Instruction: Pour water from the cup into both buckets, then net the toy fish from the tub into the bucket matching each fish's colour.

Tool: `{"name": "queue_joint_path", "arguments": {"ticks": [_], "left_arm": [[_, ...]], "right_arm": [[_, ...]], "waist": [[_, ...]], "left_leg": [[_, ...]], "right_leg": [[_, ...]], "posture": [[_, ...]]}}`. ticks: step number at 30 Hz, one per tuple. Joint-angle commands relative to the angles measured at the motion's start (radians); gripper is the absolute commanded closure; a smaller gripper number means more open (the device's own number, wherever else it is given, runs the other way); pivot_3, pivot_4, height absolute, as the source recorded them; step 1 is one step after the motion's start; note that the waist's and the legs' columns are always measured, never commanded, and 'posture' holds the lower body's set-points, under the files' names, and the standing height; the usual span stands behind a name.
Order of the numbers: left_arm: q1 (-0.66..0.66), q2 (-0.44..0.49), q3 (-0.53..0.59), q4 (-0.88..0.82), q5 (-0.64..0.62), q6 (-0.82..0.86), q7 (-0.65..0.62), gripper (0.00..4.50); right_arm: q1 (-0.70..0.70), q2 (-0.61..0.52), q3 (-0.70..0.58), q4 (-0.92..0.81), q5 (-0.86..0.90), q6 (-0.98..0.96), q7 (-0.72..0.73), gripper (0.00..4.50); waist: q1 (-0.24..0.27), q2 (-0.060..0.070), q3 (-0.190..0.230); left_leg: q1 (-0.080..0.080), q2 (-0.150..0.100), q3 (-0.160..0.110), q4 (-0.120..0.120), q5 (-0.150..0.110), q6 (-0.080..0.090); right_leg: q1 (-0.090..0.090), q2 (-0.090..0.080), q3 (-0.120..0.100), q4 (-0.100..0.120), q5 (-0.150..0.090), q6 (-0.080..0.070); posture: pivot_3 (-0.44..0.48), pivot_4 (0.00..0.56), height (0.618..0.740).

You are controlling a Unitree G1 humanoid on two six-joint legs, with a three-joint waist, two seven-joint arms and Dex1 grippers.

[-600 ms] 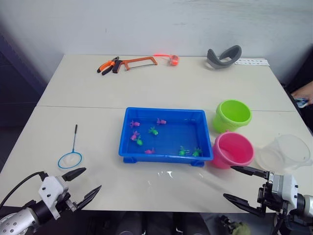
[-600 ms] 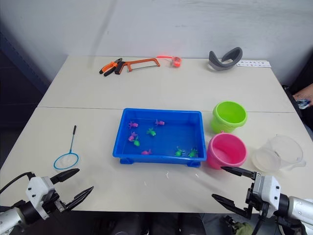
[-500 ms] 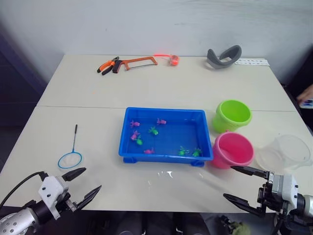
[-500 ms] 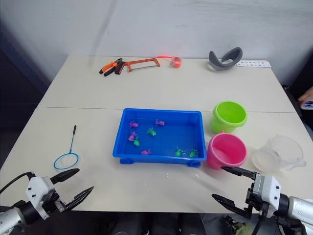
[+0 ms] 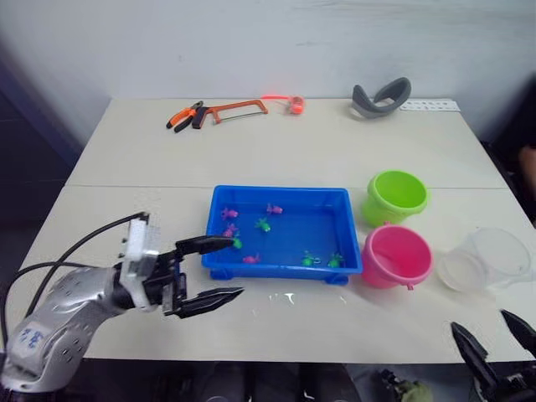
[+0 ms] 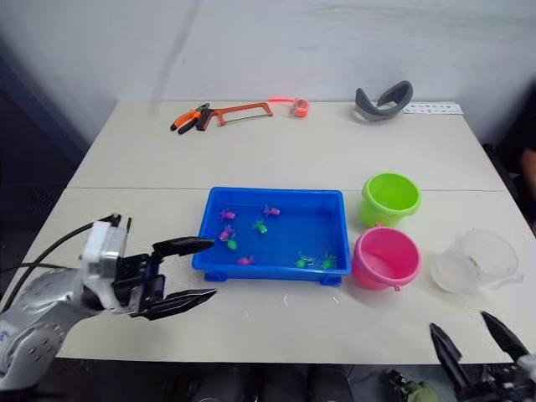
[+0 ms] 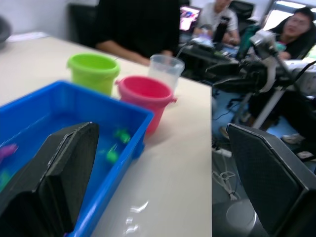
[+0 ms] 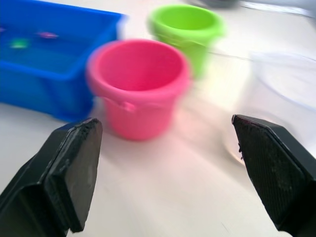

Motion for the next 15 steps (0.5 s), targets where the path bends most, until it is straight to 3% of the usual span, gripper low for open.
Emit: {"name": "queue_joint_path", "arguments": {"ticks": [1,6,15], "left_arm": [[-0.091,-0.034,-0.069,0.005,0.001,0.032,0.008,0.0],[-0.177,-0.093,-0.131,0.015,-0.003,0.089,0.033,0.0],[-0.148,-0.11,-0.155,-0.045,0.027,0.116,0.072,0.0]], "right_arm": [[0.008,0.088,-0.041,-0.002,0.017,-0.006,-0.144,0.03],[-0.06,0.098,-0.061,-0.006,0.028,0.148,-0.399,0.03],[-0.253,-0.052,-0.083,0.115,0.019,0.254,-0.47,0.03]], "waist": [[-0.003,0.0,0.0],[-0.008,0.001,0.0],[-0.008,0.001,-0.001]], "left_leg": [[0.0,0.0,0.0,-0.001,0.0,-0.001],[0.0,0.0,0.0,-0.002,0.001,-0.002],[0.0,0.0,0.0,-0.001,0.005,0.003]], "right_leg": [[-0.001,0.0,0.0,0.001,0.0,0.0],[-0.001,0.001,0.001,0.001,0.0,0.0],[-0.001,0.001,0.001,0.002,0.0,-0.001]], "posture": [[0.0,0.15,0.74],[0.0,0.15,0.74],[0.0,0.15,0.74]]}}
